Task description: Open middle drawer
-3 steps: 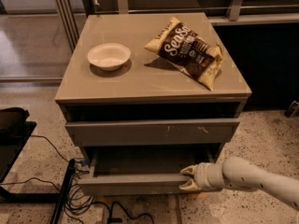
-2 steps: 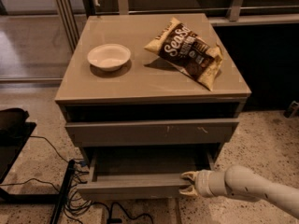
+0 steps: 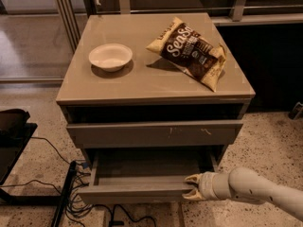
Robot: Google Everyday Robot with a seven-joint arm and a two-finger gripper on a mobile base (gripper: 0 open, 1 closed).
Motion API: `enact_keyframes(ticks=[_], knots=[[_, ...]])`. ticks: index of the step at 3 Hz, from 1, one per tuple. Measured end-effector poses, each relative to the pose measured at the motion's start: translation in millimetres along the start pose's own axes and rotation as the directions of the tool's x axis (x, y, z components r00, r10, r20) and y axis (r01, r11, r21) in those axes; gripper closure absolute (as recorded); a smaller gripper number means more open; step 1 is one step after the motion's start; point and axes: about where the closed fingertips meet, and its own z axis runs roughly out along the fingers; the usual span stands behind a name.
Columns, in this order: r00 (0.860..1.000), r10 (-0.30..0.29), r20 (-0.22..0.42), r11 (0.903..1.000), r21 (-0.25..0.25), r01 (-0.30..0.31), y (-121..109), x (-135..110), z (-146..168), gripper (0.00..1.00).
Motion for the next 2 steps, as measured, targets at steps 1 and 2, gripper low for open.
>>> enact_keyframes(ticks=[1, 2], knots=[[1.000, 0.000, 0.000, 1.0000, 0.000, 0.000, 0.0, 0.0, 0.0, 0.36], [1.000, 0.000, 0.000, 1.0000, 0.000, 0.000, 0.1, 0.0, 0.0, 0.38]])
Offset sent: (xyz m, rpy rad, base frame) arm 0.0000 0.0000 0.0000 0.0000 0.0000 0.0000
